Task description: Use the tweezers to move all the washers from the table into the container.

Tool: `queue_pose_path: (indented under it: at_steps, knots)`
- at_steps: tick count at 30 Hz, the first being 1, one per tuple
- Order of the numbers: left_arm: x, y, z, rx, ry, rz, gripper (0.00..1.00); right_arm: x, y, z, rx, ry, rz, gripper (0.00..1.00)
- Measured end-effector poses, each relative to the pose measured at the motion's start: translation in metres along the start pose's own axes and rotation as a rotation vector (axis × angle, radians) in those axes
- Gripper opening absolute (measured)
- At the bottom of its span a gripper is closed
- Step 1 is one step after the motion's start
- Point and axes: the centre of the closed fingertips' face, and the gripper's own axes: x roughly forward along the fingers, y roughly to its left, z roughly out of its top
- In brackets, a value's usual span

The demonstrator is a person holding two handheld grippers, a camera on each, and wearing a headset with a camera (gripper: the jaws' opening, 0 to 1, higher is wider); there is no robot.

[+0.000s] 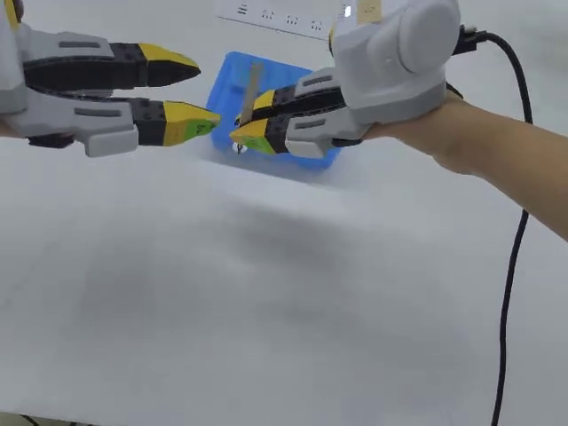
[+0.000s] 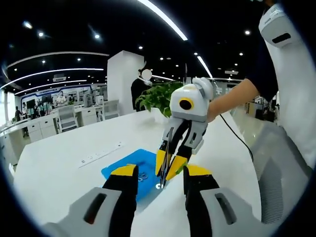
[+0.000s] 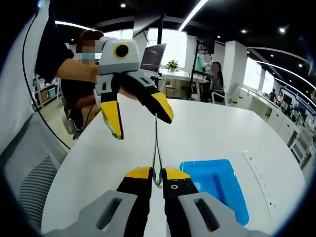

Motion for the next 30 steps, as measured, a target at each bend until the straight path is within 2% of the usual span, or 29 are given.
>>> queue_pose_path:
  at_steps: [6, 9, 13, 16, 19, 21, 25, 30]
  knots:
    - [0.000, -0.003, 0.007, 0.008, -0.028, 0.029, 0.57, -0.018, -0.010, 0.006, -0.016, -0.006, -0.040, 0.09]
    - [0.000, -0.007, 0.009, 0.013, -0.042, 0.036, 0.57, -0.027, -0.018, 0.009, -0.022, -0.008, -0.066, 0.09]
    - [0.003, -0.013, 0.006, -0.001, -0.051, 0.032, 0.58, -0.038, -0.031, 0.010, -0.021, -0.007, -0.097, 0.09]
    - [0.006, -0.017, 0.000, -0.006, -0.035, 0.036, 0.63, -0.045, -0.044, 0.010, -0.014, -0.012, -0.129, 0.09]
    - [0.008, -0.017, -0.011, 0.026, 0.017, 0.043, 0.70, -0.050, -0.058, 0.004, 0.004, -0.006, -0.159, 0.09]
    - [0.009, -0.017, -0.015, 0.023, 0.028, 0.043, 0.74, -0.049, -0.061, 0.001, 0.031, -0.008, -0.176, 0.09]
    - [0.008, -0.013, -0.015, -0.001, 0.015, 0.055, 0.82, -0.048, -0.072, -0.013, 0.070, 0.007, -0.192, 0.09]
    - [0.006, -0.006, -0.019, -0.016, 0.031, 0.083, 0.97, -0.040, -0.079, -0.034, 0.084, 0.047, -0.193, 0.09]
